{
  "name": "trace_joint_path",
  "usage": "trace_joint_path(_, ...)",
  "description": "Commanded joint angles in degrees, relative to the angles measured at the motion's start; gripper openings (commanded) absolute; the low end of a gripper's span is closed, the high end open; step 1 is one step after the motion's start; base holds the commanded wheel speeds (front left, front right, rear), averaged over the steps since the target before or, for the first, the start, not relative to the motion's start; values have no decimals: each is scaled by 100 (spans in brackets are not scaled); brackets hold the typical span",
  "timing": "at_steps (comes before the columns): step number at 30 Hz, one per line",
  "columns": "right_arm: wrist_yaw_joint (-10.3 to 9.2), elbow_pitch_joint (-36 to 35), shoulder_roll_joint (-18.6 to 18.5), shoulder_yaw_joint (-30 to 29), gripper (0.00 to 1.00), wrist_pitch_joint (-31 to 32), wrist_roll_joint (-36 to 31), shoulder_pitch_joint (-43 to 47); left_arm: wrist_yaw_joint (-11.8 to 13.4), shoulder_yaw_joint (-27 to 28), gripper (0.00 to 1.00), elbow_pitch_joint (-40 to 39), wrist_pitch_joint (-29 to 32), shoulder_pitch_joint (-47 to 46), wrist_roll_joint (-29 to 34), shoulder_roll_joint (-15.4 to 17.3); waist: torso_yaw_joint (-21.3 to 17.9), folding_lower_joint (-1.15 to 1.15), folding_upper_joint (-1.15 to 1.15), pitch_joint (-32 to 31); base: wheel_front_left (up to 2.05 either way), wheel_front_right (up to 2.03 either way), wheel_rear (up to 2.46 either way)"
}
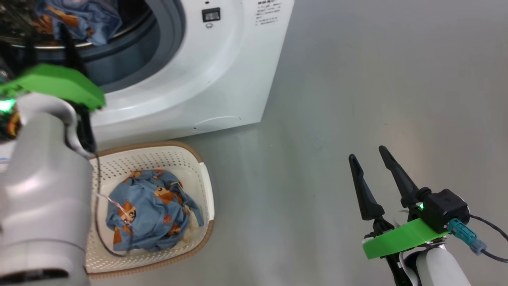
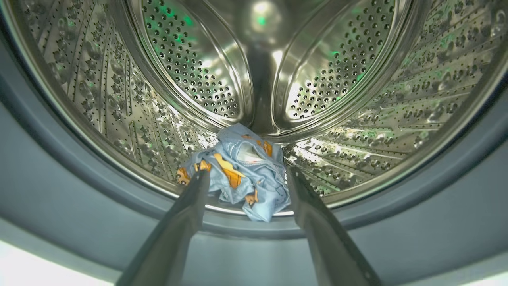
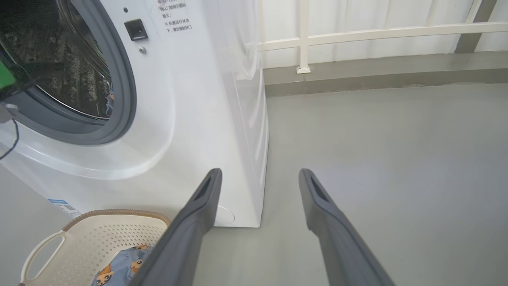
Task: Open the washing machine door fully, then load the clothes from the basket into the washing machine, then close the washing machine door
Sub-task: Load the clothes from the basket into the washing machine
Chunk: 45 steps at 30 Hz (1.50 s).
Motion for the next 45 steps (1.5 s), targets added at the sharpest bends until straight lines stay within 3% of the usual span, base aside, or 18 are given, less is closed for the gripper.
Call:
trace_joint_path(1, 9, -121, -19, 74, 100, -27, -62, 137, -104, 28, 100, -297, -47, 341, 53, 111, 103, 0, 0, -131, 0, 0, 0)
trace_joint_path(10, 9, -56, -27, 54, 100, -27, -70, 239, -201, -10, 100, -982, -47, 1852, 19, -162, 225, 0, 0, -710, 0, 0, 0)
trace_joint_path(23, 9, 24, -102, 31, 100, -27, -77, 631, -152, -101, 100, -2480, -47, 3994, 34, -245, 326, 0, 0, -1452, 0, 0, 0)
trace_joint_path(36, 9, 84, -300, 81, 100, -27, -72, 968, 116, -279, 100, -3798, -47, 5629, 76, -257, 564, 0, 0, -2167, 0, 0, 0)
trace_joint_path(45, 9, 134, -349, 193, 100, -27, -27, 1170, 299, -439, 100, -4244, -47, 6291, 36, -259, 740, 0, 0, -2523, 0, 0, 0)
